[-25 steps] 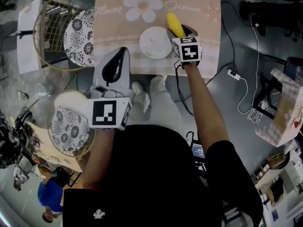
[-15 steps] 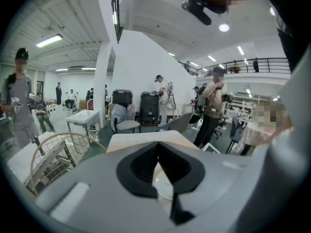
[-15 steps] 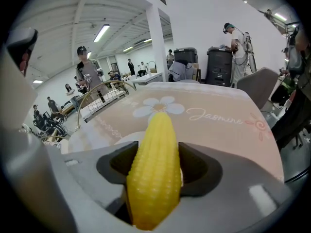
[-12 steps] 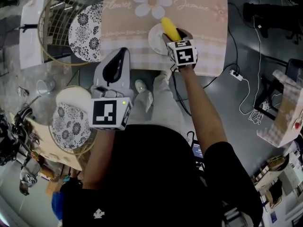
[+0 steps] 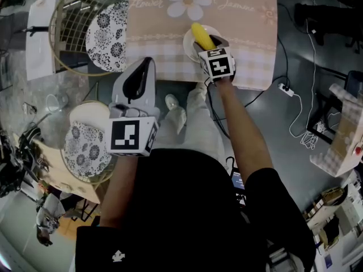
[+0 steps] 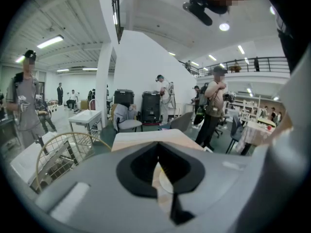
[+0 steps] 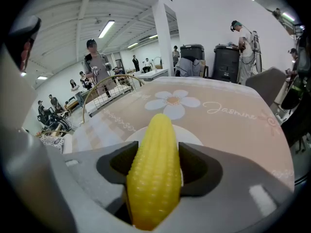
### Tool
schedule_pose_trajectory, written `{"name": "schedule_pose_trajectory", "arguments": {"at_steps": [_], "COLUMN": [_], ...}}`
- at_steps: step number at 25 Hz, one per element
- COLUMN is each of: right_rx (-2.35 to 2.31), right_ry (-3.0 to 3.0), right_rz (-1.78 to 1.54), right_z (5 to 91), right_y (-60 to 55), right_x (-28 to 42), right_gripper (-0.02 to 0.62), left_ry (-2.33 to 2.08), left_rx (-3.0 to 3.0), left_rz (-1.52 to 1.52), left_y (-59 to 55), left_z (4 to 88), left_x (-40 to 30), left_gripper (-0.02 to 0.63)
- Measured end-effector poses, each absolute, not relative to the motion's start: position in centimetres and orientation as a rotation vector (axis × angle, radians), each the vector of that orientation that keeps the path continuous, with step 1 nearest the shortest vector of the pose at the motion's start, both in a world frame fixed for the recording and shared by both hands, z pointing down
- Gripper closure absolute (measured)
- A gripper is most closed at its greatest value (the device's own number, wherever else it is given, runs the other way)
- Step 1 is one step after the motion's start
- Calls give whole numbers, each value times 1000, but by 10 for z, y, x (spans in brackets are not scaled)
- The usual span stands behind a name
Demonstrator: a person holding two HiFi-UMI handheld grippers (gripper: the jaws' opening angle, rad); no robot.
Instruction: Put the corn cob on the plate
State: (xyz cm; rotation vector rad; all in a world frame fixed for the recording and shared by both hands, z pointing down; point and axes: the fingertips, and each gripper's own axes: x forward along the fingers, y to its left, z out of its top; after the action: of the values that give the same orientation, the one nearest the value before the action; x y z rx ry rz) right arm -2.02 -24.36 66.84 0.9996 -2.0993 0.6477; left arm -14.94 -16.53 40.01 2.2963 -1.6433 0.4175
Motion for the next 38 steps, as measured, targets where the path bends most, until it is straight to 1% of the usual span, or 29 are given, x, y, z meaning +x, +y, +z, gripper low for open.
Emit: {"name": "schedule_pose_trajectory", "arguments": {"at_steps": [15,24,26,33,35,38], "right_rx": [1023,1096,1113,1181,1201,1218], "right_ry": [-2081,-2131,-2151,-2228,-2253,-2296], "right_rz": [614,599,576,478,439,373], "right_z": [679,643,628,570,552,527], "right_y": [-237,-239,-239,-233,-229,-220], "right_x": [-14,-5,-2,-1,-3,-7], "right_gripper": [327,322,329,427,474,577], "left_ry": [-1625,-1620,-1613,-1626,-1630,-1635], "left_rx": [2295,2306,2312,2319,2324,2330], "left_rz": [410,355,345,293,283,265], "left_y": [-160,-157,-156,-152,-149,-144], "left_z": [403,394,392,381,377,373], "left_x": [-152,-148,-145,-150,-152,-155], "left_gripper": [597,597,598,597,597,597]}}
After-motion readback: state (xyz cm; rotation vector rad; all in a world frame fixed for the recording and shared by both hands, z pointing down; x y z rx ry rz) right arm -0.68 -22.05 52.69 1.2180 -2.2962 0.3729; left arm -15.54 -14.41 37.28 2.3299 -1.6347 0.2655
